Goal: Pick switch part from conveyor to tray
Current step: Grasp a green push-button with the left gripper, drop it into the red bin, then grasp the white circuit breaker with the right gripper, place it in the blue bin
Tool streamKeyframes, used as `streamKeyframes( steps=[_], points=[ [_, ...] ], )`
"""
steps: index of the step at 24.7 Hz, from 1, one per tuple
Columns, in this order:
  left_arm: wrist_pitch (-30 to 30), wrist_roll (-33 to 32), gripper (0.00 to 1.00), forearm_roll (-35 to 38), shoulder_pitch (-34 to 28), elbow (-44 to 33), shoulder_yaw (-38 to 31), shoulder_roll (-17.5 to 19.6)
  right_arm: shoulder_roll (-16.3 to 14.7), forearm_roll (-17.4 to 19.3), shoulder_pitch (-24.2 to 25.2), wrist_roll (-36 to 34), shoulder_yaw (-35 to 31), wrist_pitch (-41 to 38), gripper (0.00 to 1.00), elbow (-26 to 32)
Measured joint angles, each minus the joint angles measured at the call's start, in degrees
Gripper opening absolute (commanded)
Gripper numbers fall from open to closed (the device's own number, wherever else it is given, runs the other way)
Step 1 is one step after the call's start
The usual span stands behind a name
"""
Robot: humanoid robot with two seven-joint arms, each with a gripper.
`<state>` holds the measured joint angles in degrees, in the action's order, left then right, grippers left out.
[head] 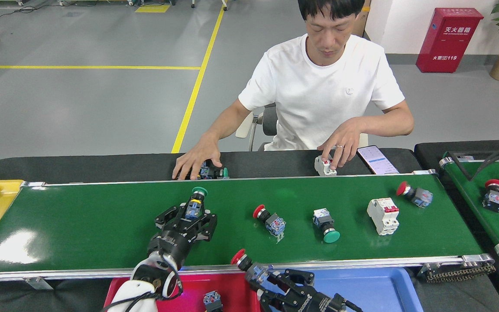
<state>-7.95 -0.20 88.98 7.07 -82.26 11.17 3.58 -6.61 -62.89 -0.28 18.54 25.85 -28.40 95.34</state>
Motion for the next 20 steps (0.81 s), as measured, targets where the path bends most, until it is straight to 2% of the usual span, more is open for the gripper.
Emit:
streamKeyframes(
  steps=[3, 6, 7, 8, 9, 10, 13, 15, 17, 20],
  points=[
    [-2.57, 0.27, 0.05, 0.0, -11.51, -11.77, -0.86, 3.96, 0.74, 0.05, -0.15, 0.13, -0.05, -1.2, 1.0, -0.14],
    [-4.59, 3.9, 0.09, 1.54, -20.45, -17.27, -0.38, 7.48, 1.74, 0.06, -0.27, 0.72, -0.66, -1.46, 1.0, -0.33],
    [-4.79, 4.79, 0.2, 3.08, -21.71, -17.39, -0.22, 7.91, 1.81, 0.06, -0.27, 0.81, -1.71, -1.63, 0.99, -0.3],
    [-5.08, 5.39, 0.38, 4.7, -22.44, -17.48, 0.2, 7.9, 1.82, 0.06, -0.27, 0.86, -3.06, -1.19, 0.99, -0.21],
    [-5.3, 5.77, 0.66, 5.66, -22.68, -17.56, 0.76, 7.52, 1.89, 0.06, -0.27, 0.87, -5.19, 0.03, 0.99, -0.07],
    [-5.38, 6.12, 1.0, 6.05, -22.71, -17.61, 1.0, 6.77, 2.12, 0.07, -0.36, 0.89, -7.54, 1.38, 0.99, -0.04],
    [-5.56, 6.8, 1.0, 6.28, -22.7, -17.78, 1.0, 5.83, 2.26, 0.0, -1.42, 0.97, -15.23, 6.01, 0.99, -0.02],
    [-5.61, 6.96, 1.0, 6.0, -22.73, -17.84, -0.05, 5.57, 2.26, -0.01, -1.62, 1.08, -22.58, 7.73, 0.99, -0.03],
    [-5.83, 7.04, 1.0, 4.03, -23.2, -18.04, -3.24, 5.05, 2.26, -0.02, -1.37, 0.58, -29.44, 8.27, 0.99, -0.02],
    [-5.52, 6.84, 1.0, -0.23, -23.97, -18.06, -10.49, 1.72, 2.26, -0.07, 1.65, -3.11, -36.54, 8.64, 0.99, 0.27]
  ],
)
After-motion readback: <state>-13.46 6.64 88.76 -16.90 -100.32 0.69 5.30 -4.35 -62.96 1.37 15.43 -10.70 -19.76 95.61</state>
